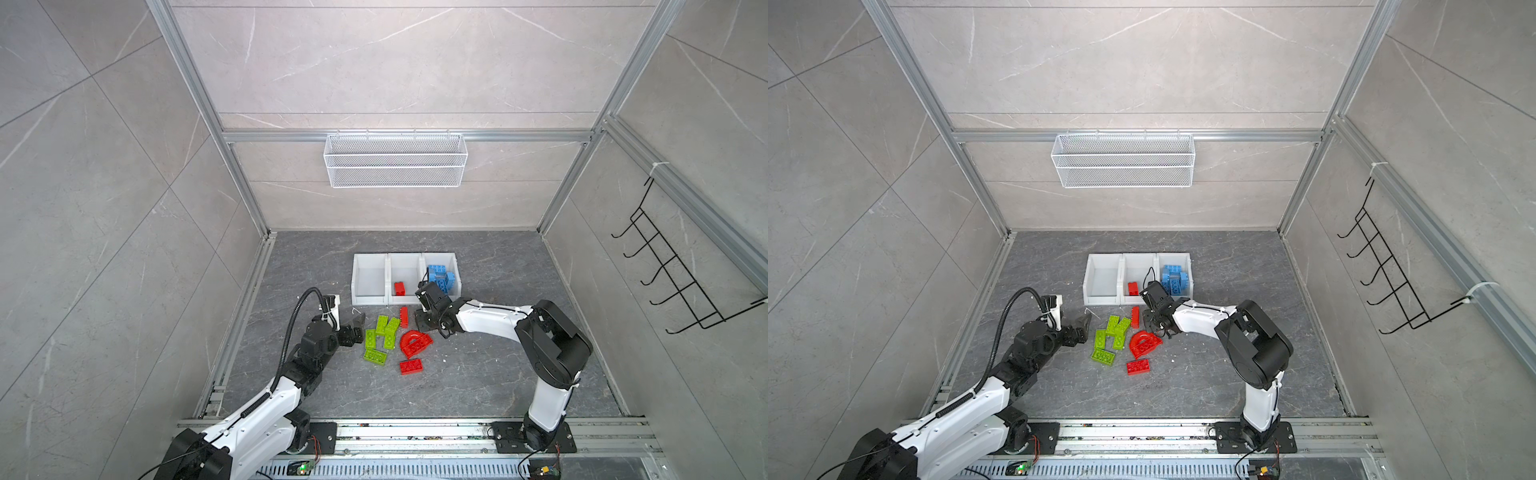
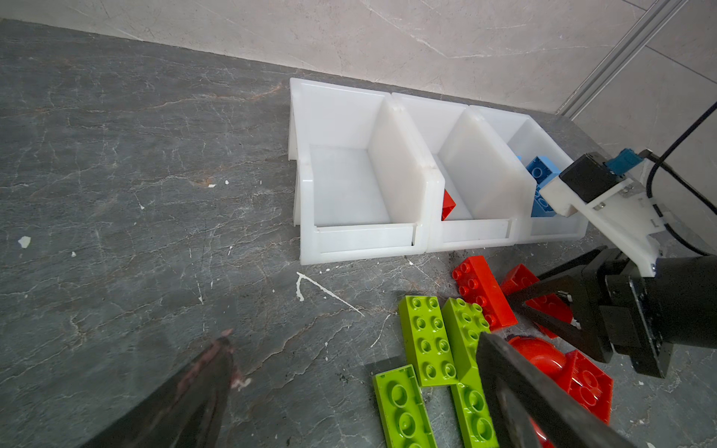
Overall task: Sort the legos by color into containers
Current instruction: 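Close the right gripper on a red 2x4 brick, then lift the red 2x4 brick over the middle compartment of the bin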
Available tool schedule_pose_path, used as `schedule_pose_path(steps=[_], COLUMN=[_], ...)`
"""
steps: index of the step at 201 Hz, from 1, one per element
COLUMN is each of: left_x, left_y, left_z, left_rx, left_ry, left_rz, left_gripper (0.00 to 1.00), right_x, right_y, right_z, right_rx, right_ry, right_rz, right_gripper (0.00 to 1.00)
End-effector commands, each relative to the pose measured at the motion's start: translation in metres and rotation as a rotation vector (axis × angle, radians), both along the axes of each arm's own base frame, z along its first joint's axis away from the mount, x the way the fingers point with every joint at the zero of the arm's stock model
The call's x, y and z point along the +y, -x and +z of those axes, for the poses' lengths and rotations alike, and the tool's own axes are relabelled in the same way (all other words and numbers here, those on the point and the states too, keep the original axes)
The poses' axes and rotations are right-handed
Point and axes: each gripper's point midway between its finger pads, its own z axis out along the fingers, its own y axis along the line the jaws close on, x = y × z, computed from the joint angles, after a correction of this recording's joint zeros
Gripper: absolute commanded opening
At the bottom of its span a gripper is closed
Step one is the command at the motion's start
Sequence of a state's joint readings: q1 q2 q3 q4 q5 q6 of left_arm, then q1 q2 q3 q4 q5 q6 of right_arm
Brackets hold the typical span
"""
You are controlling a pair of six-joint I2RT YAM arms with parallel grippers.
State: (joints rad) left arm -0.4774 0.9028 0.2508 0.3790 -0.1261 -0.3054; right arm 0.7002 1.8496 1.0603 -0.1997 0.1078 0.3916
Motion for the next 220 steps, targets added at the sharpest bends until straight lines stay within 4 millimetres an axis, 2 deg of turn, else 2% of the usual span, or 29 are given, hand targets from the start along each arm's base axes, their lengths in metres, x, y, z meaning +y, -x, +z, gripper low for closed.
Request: schedule_pose_path(steps=[1, 64, 94, 136, 157, 190, 220], left_x=[-0.002, 0.000, 0.004, 0.003, 0.003, 0.002, 0.000], left_y=[-0.008, -0.007, -0.008, -0.008, -0.008, -0.009, -0.008], left_z=[0.024, 0.028, 0.026, 0.026, 0.026, 0.024, 0.024], left_rx=[-0.064, -0.070, -0.071, -0.067, -0.068, -0.062, -0.060], left_ry=[0.015, 0.017, 0.009, 0.012, 0.016, 0.018, 0.029], left_rz=[0.007, 0.012, 0.035, 0.030, 0.028, 0.031, 0.017], left_gripper=[1.00, 1.00, 1.00, 1.00, 1.00, 1.00, 1.00], right_x=[-0.001, -0.004, -0.009, -0.017, -0.013, 0.011, 0.030], right_y=[0.001, 0.001, -0.001, 0.003, 0.002, -0.018, -0.055], right_z=[-0.002, 0.014, 0.039, 0.069, 0.080, 0.101, 0.121], right_rx=[0.009, -0.039, -0.097, -0.146, -0.148, -0.148, -0.195], right_ry=[0.027, -0.019, -0.057, -0.095, -0.113, -0.137, -0.107], right_rz=[-0.004, -0.045, -0.086, -0.116, -0.108, -0.091, -0.098], right_gripper=[0.44, 0.34, 0.28, 0.25, 0.25, 0.24, 0.22])
